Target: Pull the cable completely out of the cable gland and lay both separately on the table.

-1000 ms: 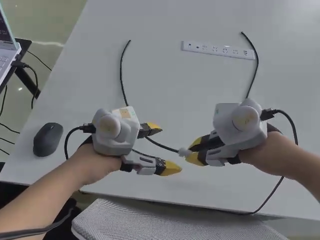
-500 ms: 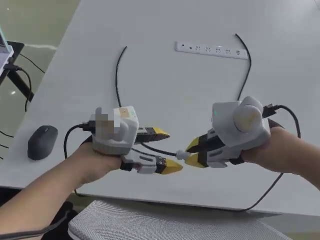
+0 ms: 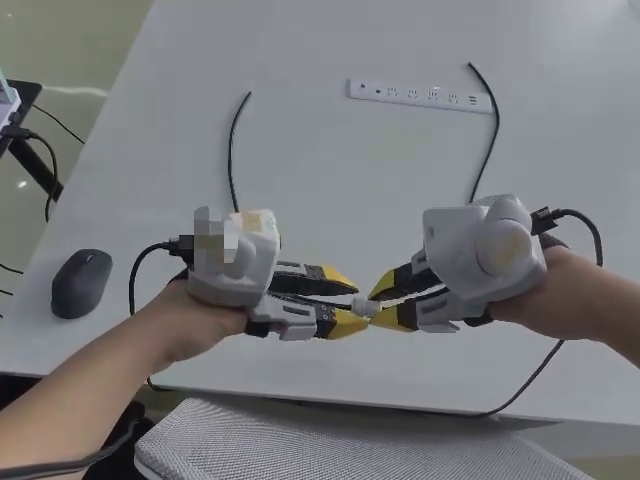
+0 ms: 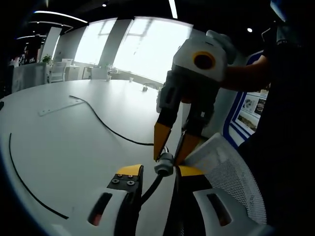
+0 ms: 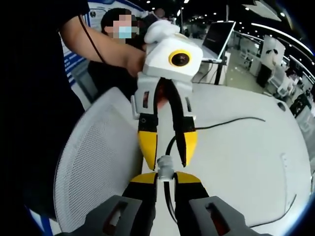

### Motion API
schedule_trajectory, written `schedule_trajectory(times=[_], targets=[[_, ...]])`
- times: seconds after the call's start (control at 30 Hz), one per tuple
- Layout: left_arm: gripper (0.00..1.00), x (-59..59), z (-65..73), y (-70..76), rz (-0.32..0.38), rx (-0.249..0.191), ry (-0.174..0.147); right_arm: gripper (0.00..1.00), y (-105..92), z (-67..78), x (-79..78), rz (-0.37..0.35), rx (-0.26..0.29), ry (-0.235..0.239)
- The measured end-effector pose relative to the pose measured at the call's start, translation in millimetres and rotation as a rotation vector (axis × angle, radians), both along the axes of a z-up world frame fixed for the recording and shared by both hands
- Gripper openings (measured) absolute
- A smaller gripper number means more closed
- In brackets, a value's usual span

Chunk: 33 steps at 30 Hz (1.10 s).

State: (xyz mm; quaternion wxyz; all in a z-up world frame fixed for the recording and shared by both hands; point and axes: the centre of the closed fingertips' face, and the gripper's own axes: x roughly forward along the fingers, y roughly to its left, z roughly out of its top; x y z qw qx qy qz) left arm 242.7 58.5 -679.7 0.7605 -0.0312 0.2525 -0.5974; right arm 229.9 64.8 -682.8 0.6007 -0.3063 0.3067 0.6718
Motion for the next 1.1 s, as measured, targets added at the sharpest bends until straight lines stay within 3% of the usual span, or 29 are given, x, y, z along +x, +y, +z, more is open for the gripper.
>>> schedule_trajectory(times=[0.27, 0.67, 0.93, 1.0, 1.1], targets=[[0.19, -2.6, 1.1, -2.7, -0.026, -0.011, 0.004, 0.07, -1.5, 0.5, 1.7, 0.027, 0.009, -0.033], [0.16, -5.7, -1.7, -5.2, -0.049, 0.011, -0.026, 0.08, -2.7, -4.9, 0.2, 0.046, 0.000, -0.042], [0.15, -6.6, -3.3, -6.4, -0.059, 0.013, -0.006, 0.09, -4.4, -5.7, 0.0, 0.025, 0.003, 0.014], [0.15, -7.0, -2.2, -6.5, -0.061, 0.008, -0.007, 0.09, -4.7, -3.9, -1.8, -0.023, 0.021, 0.081], [0.15, -5.7, -1.7, -5.9, -0.062, 0.017, -0.031, 0.11, -5.7, -0.5, 4.1, -0.065, 0.056, 0.111]])
